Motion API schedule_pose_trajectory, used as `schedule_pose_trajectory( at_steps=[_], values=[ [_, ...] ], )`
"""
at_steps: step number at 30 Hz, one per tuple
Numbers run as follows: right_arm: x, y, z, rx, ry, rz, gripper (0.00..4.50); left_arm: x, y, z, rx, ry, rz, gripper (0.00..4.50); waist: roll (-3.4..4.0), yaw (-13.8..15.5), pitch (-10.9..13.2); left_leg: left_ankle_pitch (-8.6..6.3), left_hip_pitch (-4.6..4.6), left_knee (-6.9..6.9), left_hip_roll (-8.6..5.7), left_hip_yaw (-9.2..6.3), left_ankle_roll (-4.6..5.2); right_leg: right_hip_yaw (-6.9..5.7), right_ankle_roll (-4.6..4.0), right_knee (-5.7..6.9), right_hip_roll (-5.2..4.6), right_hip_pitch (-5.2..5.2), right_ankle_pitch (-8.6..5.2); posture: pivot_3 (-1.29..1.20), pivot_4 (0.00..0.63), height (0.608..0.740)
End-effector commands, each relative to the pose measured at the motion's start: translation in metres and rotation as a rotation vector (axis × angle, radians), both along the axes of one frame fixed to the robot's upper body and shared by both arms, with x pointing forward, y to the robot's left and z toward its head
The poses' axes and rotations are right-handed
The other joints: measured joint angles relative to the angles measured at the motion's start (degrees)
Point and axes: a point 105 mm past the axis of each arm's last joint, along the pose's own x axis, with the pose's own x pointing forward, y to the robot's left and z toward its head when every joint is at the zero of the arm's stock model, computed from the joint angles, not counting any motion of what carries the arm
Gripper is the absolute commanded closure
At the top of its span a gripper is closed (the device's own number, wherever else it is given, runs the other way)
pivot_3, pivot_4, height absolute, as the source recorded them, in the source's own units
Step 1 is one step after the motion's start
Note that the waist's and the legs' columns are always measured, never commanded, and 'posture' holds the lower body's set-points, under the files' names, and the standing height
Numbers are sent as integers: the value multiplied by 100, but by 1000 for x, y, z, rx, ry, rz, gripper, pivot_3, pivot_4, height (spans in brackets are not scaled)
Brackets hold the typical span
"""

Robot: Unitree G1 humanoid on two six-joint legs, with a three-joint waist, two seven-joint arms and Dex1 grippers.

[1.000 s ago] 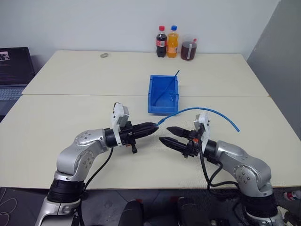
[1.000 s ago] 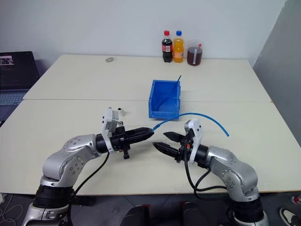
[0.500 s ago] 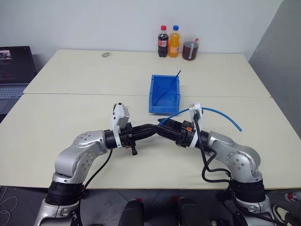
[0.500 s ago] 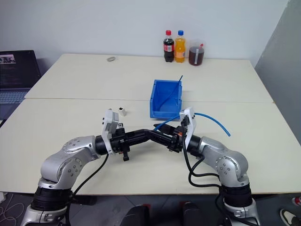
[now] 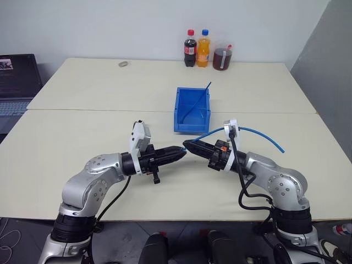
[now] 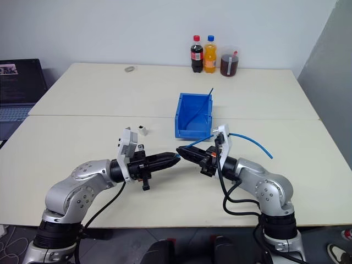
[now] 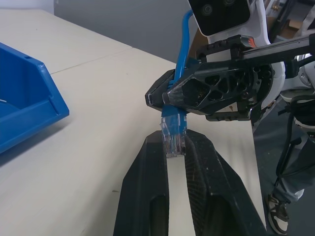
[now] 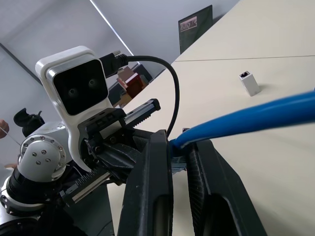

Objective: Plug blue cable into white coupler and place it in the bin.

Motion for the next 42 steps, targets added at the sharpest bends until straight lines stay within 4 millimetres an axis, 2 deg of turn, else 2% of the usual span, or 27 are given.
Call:
schedule_pose_trajectory(
  at_steps=[1,3,5,10,13,15,18,22,26,31,37,42],
  values=[
    [-13,10,15,43,-46,85,4390,4,2,2,39,-49,37,4301,0,-1,0,0,0,0,0,0,0,0,0,0,0,0,0,0,150,740],
    [-13,10,15,44,-47,82,4390,1,2,-2,64,-56,13,4301,0,0,0,0,0,-1,0,0,0,0,0,0,0,0,0,0,150,740],
    [-12,9,15,43,-51,77,4390,-2,5,-10,111,-63,11,3594,0,-4,0,0,0,-1,0,1,0,0,0,0,0,-1,0,0,150,740],
    [-8,7,13,21,-70,48,4392,-5,25,-28,239,-112,57,2583,2,-39,1,0,0,-7,2,4,0,5,-3,0,1,-6,-1,0,150,740],
    [-6,4,12,5,-81,35,4393,-7,44,-39,300,-111,117,1826,2,-37,1,0,-1,-8,2,5,0,4,-3,-2,0,-8,-2,0,150,740],
    [-6,2,10,-8,-88,31,4393,-3,63,-45,349,-134,209,1458,3,-37,2,0,-1,-8,2,7,0,5,-3,-3,-2,-8,-2,0,150,740],
    [-6,-1,8,-31,-104,24,4393,13,90,-42,352,-172,420,830,3,-31,2,0,-1,-8,2,6,0,4,-3,-3,-4,-9,-3,0,150,740],
    [-7,-1,7,-49,-123,26,4393,35,115,-38,343,-171,640,6,3,7,2,0,-2,-7,3,6,0,2,-1,-3,-4,-8,-3,0,150,740],
    [-8,1,6,-67,-143,42,4393,62,127,-32,326,-97,765,0,2,35,2,0,-4,-6,-1,5,0,0,0,-1,-5,-8,-2,0,150,740],
    [-7,-1,6,-71,-147,30,4394,93,134,-23,382,-89,852,0,-1,66,2,0,-7,-5,-2,4,0,-1,4,-3,-3,-8,0,0,150,740],
    [-7,-3,7,-75,-155,13,4401,115,129,-30,453,-29,810,0,-1,91,2,0,-8,-7,-3,3,0,-3,-1,-4,-3,-9,1,0,150,740],
    [-8,-3,8,-71,-159,9,4401,132,128,-30,442,14,787,0,-3,96,3,0,-11,-6,-4,3,0,-4,0,-3,-3,-10,1,0,150,740]
  ],
)
